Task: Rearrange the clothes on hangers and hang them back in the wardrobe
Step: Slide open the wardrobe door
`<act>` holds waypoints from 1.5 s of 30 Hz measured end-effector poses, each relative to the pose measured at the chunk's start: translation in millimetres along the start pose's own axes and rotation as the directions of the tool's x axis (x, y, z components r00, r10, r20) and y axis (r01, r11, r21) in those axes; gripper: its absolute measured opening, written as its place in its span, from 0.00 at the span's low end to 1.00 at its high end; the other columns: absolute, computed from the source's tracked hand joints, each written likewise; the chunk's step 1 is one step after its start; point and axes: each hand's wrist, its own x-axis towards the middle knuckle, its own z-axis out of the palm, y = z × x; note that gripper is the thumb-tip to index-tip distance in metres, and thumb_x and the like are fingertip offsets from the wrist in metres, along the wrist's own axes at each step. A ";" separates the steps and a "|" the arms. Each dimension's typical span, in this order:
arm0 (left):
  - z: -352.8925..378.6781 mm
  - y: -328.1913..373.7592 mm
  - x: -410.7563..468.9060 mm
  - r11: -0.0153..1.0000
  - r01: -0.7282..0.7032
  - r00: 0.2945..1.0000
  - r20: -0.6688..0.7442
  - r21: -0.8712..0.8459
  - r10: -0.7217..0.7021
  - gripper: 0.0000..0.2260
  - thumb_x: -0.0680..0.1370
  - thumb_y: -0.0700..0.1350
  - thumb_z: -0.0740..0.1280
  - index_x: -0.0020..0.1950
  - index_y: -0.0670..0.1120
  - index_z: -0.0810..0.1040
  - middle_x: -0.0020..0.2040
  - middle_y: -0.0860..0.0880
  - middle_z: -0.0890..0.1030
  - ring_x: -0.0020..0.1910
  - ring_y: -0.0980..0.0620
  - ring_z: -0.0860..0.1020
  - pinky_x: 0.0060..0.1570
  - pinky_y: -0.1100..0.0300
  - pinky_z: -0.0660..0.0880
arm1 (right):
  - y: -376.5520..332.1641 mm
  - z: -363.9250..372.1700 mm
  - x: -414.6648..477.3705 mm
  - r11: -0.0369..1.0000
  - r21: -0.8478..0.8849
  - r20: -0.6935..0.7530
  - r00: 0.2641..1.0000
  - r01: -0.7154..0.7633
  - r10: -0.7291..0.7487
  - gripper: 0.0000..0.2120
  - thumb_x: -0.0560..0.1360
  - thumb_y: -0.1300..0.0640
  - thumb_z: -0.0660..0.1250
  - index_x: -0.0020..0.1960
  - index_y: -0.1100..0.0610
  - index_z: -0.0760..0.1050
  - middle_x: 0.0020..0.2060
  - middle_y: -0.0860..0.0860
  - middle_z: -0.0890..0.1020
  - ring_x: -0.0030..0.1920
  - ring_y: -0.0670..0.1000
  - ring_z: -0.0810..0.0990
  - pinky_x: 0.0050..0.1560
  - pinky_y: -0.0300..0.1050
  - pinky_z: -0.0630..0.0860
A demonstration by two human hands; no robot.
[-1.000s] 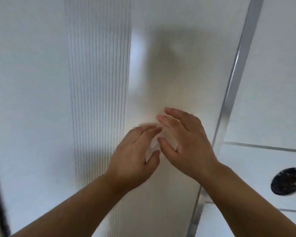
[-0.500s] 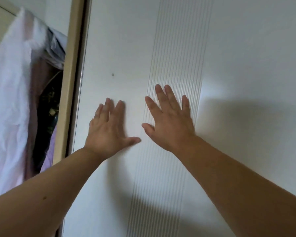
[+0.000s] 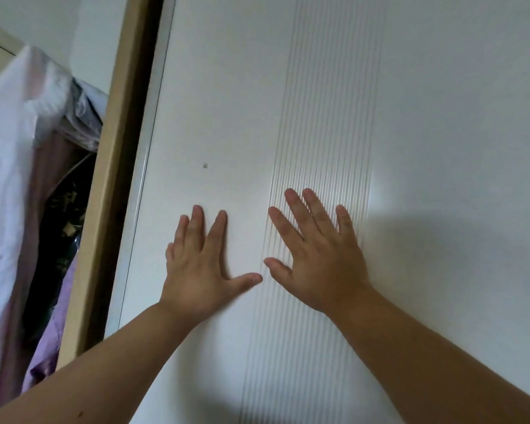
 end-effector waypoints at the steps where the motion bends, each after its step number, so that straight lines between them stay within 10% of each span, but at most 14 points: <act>1: 0.6 1.8 -0.8 1.000 -0.010 1.000 -0.009 -0.002 0.010 0.51 0.58 0.79 0.52 0.76 0.59 0.40 0.78 0.50 0.37 0.76 0.49 0.36 0.73 0.43 0.46 | 2.7 -1.4 -2.0 1.000 -0.002 0.005 1.000 -0.002 0.002 0.33 0.72 0.35 0.55 0.73 0.50 0.64 0.74 0.53 0.62 0.74 0.55 0.60 0.69 0.61 0.55; 8: 0.0 12.0 1.4 0.993 -0.022 0.992 -0.123 -0.114 0.008 0.40 0.67 0.70 0.54 0.76 0.54 0.56 0.77 0.47 0.55 0.74 0.45 0.52 0.72 0.47 0.53 | 33.8 -8.2 -24.7 0.999 -0.039 0.023 0.999 -0.023 0.024 0.34 0.70 0.35 0.58 0.72 0.49 0.65 0.74 0.52 0.64 0.74 0.55 0.61 0.67 0.61 0.57; 17: -2.7 30.6 5.1 0.977 -0.018 0.991 -0.133 -0.212 -0.011 0.37 0.69 0.65 0.59 0.75 0.52 0.59 0.76 0.45 0.54 0.73 0.49 0.49 0.72 0.54 0.50 | 92.4 -21.4 -60.4 0.995 -0.092 0.033 0.999 -0.024 0.027 0.34 0.71 0.35 0.56 0.71 0.51 0.66 0.73 0.54 0.64 0.73 0.57 0.63 0.65 0.63 0.61; 28: -4.2 82.2 5.0 0.924 -0.092 0.994 -0.091 -0.370 0.063 0.39 0.73 0.52 0.61 0.78 0.43 0.45 0.78 0.48 0.45 0.76 0.55 0.42 0.71 0.64 0.39 | 157.7 -46.0 -108.8 0.986 -0.123 0.060 0.991 -0.109 0.118 0.32 0.75 0.35 0.48 0.72 0.52 0.65 0.73 0.54 0.64 0.73 0.55 0.61 0.65 0.61 0.62; 38: 11.4 138.2 -4.9 0.745 -0.020 0.999 -0.033 -0.667 -0.002 0.18 0.74 0.38 0.61 0.62 0.51 0.68 0.57 0.51 0.78 0.57 0.51 0.75 0.58 0.54 0.71 | 193.5 -77.0 -131.8 0.949 -0.066 0.051 0.949 -0.309 0.312 0.29 0.73 0.39 0.55 0.71 0.50 0.66 0.72 0.52 0.66 0.73 0.52 0.59 0.66 0.61 0.61; 45: 18.4 183.3 -14.4 0.658 -0.091 0.991 -0.001 -0.747 0.135 0.26 0.75 0.33 0.62 0.61 0.62 0.66 0.52 0.67 0.75 0.50 0.74 0.72 0.46 0.81 0.66 | 173.4 -83.1 -80.0 0.975 0.042 0.047 0.975 -0.220 0.218 0.35 0.72 0.37 0.51 0.76 0.49 0.54 0.76 0.50 0.55 0.76 0.50 0.51 0.71 0.58 0.56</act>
